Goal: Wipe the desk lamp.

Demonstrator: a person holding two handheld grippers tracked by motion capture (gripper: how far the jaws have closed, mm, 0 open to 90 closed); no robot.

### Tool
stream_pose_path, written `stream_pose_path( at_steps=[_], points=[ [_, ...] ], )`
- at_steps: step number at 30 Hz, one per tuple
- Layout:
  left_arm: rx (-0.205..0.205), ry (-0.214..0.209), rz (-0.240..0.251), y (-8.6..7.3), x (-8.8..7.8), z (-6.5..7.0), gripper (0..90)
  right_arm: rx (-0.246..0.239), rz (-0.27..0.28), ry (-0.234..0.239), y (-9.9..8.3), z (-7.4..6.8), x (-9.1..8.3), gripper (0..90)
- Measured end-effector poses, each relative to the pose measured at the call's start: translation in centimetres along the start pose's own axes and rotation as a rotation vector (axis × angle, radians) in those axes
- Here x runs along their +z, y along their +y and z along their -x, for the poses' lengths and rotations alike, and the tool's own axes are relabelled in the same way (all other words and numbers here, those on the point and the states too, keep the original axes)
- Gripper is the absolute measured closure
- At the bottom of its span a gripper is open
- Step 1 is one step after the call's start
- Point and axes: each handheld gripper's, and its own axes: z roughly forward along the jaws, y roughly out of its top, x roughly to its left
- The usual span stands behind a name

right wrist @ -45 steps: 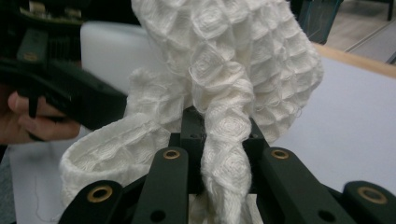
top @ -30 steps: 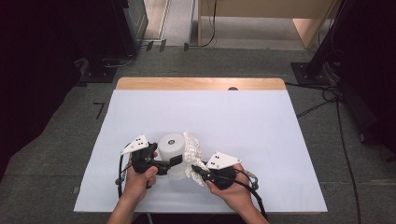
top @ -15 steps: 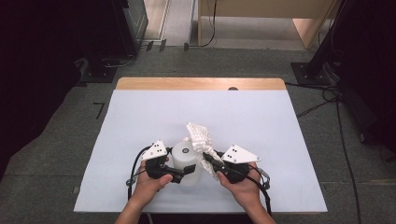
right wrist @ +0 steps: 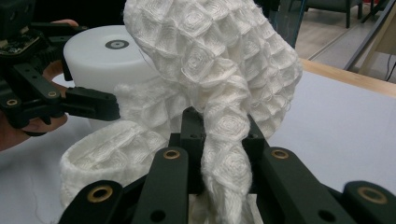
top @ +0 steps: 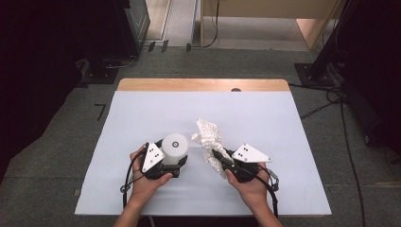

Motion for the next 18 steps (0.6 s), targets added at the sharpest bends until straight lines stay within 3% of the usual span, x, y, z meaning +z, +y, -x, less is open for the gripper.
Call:
stream_pose_path(
  at_steps=[3, 8, 12, 18],
  points=[
    [-0.005, 0.005, -0.011, -0.6, 0.2, -0.1, 8.4, 0.003, 0.0, -0.002, 0.0, 0.1, 0.0, 78.0],
    [-0.048, -0.014, -0.004, -1.2, -0.3, -1.0, 8.3, 0.003, 0.005, -0.005, 0.0, 0.3, -0.2, 78.0],
    [-0.08, -0.014, -0.028, -1.4, -0.4, -1.3, 7.2, 0.002, 0.004, -0.007, 0.0, 0.3, -0.2, 78.0],
    [-0.141, 0.049, -0.061, -1.7, -0.5, -0.5, 5.3, 0.005, 0.002, -0.012, 0.0, 0.5, -0.2, 78.0]
  ],
)
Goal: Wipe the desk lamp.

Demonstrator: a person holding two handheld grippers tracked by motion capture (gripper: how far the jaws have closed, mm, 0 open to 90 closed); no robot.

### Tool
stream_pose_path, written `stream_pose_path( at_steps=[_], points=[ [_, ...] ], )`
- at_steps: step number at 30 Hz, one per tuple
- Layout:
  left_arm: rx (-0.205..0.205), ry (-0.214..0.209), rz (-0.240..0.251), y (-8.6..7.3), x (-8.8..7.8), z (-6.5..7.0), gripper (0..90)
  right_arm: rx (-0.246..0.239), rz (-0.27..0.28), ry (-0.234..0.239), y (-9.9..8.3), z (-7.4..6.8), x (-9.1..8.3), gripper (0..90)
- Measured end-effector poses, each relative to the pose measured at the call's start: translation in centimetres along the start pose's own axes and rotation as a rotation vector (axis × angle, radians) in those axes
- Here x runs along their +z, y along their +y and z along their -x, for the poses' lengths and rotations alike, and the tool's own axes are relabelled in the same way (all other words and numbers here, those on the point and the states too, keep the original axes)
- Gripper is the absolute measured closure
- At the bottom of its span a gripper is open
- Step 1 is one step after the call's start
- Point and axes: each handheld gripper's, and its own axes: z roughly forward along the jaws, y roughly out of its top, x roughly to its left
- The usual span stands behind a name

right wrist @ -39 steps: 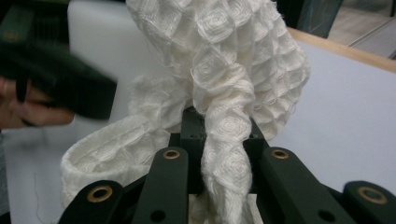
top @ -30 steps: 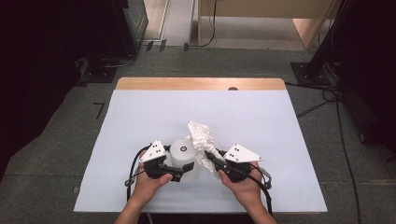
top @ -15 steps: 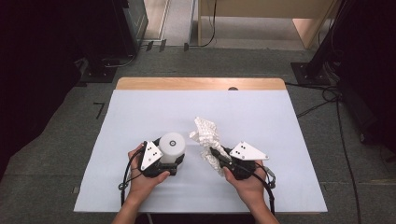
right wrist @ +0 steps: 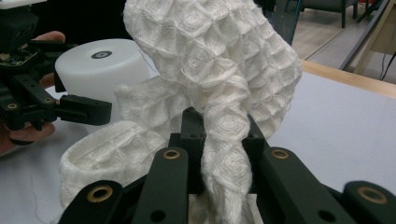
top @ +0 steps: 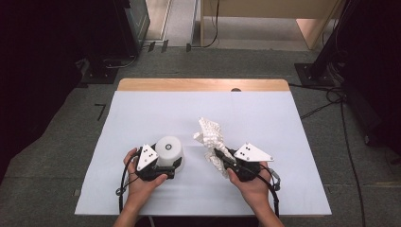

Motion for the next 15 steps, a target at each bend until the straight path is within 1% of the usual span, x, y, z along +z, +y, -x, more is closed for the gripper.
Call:
stream_pose_path(
  at_steps=[2, 5, 6, 7, 8, 9, 11, 13, 15],
  points=[
    [-0.018, 0.037, -0.013, -0.3, 0.2, 0.5, 5.0, 0.003, -0.001, -0.002, 0.0, 0.1, 0.0, 78.0],
    [-0.053, 0.116, -0.036, -0.5, 0.8, 1.5, 5.0, 0.002, 0.002, -0.002, 0.0, 0.1, 0.0, 78.0],
    [-0.065, 0.151, -0.057, -0.5, 1.0, 1.8, 5.0, 0.002, 0.002, -0.001, 0.0, 0.1, 0.0, 78.0],
    [-0.089, 0.169, -0.064, -0.5, 1.2, 2.0, 4.9, 0.001, 0.002, -0.002, 0.0, 0.1, 0.0, 78.0],
    [-0.102, 0.195, -0.067, -0.5, 1.3, 2.3, 5.0, 0.001, 0.002, -0.002, 0.0, 0.1, 0.0, 78.0],
    [-0.105, 0.221, -0.072, -0.6, 1.3, 2.5, 4.7, 0.002, 0.002, -0.003, 0.0, 0.1, -0.1, 78.0],
    [-0.114, 0.249, -0.071, -0.6, 1.3, 3.0, 4.9, 0.004, 0.002, -0.002, 0.0, 0.2, -0.1, 78.0],
    [-0.103, 0.261, -0.066, -0.6, 1.3, 3.2, 7.1, 0.002, 0.003, -0.003, 0.0, 0.2, -0.1, 78.0],
    [-0.104, 0.246, -0.059, -0.7, 1.2, 3.0, 7.4, 0.003, 0.001, -0.001, 0.0, 0.2, -0.1, 78.0]
  ],
)
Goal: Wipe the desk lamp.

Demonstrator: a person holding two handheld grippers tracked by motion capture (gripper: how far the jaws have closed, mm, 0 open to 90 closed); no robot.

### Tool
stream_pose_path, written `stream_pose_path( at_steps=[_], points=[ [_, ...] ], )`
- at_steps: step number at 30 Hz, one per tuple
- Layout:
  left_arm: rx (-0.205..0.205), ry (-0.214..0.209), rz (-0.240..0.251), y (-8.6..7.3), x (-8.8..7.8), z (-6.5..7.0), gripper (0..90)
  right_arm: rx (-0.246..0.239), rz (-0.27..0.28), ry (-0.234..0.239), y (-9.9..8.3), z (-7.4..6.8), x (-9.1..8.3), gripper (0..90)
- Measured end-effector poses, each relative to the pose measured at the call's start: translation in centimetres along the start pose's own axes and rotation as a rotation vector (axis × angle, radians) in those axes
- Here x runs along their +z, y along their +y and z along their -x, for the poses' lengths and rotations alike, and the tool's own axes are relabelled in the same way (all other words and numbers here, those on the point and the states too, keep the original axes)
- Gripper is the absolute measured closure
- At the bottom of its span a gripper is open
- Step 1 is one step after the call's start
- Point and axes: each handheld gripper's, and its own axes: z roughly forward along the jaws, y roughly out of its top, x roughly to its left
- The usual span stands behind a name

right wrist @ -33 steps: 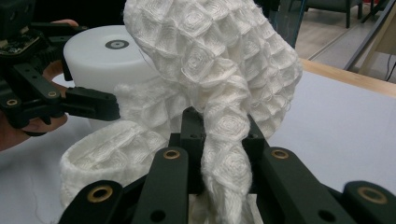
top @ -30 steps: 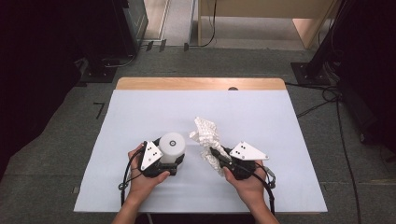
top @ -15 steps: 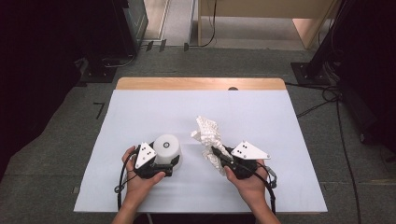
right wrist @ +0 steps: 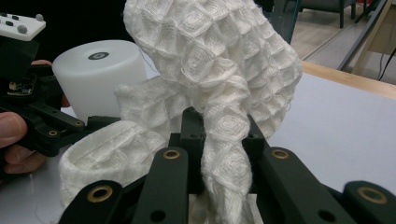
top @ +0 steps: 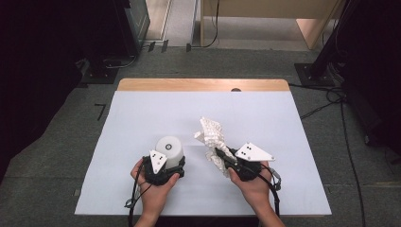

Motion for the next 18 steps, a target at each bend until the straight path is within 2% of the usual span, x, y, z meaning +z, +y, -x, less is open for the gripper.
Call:
stream_pose_path(
  at_steps=[2, 4, 5, 8, 11, 12, 15, 18],
  points=[
    [0.006, -0.03, 0.002, 0.1, 0.0, -0.4, 7.5, -0.001, 0.001, 0.0, 0.0, 0.0, 0.0, 78.0],
    [0.008, -0.091, 0.001, 0.3, 0.0, -0.8, 7.7, 0.001, 0.001, 0.002, 0.0, -0.1, 0.0, 78.0],
    [0.002, -0.138, 0.009, 0.4, -0.1, -1.1, 7.7, 0.001, 0.002, 0.002, 0.0, -0.1, 0.0, 78.0],
    [0.017, -0.306, 0.019, 1.0, -0.1, -1.6, 7.8, -0.001, 0.007, 0.005, 0.1, -0.1, 0.0, 78.0],
    [0.019, -0.535, -0.026, 1.7, 0.0, -1.9, 7.7, -0.002, 0.016, 0.012, 0.3, -0.3, -0.1, 78.0],
    [0.021, -0.595, -0.035, 1.9, 0.0, -1.9, 7.7, -0.001, 0.022, 0.017, 0.4, -0.5, -0.2, 78.0],
    [0.014, -0.684, -0.043, 2.2, -0.1, -1.2, 7.7, -0.01, 0.048, 0.03, 0.8, -1.1, -0.5, 78.0],
    [0.045, -0.737, -0.08, 2.2, -0.1, -0.2, 7.7, -0.026, 0.072, 0.036, 1.2, -1.8, -0.6, 78.0]
  ],
)
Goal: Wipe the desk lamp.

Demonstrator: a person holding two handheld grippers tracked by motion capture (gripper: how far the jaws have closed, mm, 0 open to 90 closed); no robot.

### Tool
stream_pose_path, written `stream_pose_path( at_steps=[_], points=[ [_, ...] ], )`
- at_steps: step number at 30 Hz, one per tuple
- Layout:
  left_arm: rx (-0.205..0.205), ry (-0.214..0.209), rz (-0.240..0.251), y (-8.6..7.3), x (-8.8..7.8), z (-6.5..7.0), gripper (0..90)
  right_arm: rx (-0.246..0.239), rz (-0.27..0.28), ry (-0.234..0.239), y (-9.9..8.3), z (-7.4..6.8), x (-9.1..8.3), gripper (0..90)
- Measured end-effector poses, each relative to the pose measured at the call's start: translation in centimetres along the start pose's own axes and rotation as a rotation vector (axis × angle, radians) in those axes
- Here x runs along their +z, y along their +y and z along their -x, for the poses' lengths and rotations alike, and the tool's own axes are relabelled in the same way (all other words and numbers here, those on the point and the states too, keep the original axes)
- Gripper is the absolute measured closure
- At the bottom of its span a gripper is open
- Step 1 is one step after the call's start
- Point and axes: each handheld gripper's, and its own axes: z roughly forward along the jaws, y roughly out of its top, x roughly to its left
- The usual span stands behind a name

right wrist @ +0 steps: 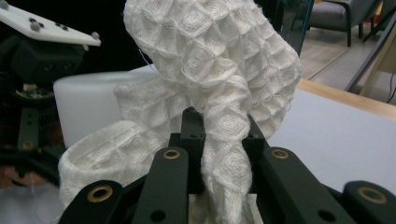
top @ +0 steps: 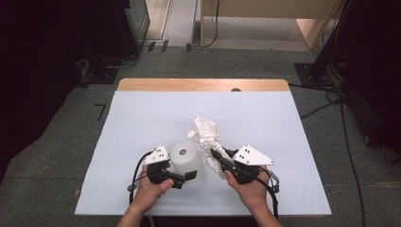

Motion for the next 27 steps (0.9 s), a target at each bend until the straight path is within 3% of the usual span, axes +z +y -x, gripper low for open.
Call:
stream_pose_path(
  at_steps=[5, 11, 21, 24, 27],
  points=[
    [0.008, -0.025, -0.031, 0.0, 0.9, 0.5, 7.8, -0.006, 0.023, 0.01, 0.3, -0.8, -0.1, 78.0],
    [-0.052, -0.056, 0.03, 0.5, -0.2, -0.3, 7.8, -0.027, -0.023, 0.037, -0.6, -1.6, 0.9, 78.0],
    [-0.124, -0.013, 0.138, 1.2, -3.4, -2.1, 7.8, -0.057, -0.141, 0.099, -2.4, -2.4, 2.8, 78.1],
    [-0.131, -0.006, 0.143, 1.2, -3.7, -2.4, 7.8, -0.064, -0.15, 0.108, -2.5, -2.6, 3.0, 78.1],
    [-0.115, -0.002, 0.119, 1.2, -3.3, -2.1, 7.8, -0.065, -0.137, 0.101, -2.2, -2.6, 2.8, 78.2]
  ],
)
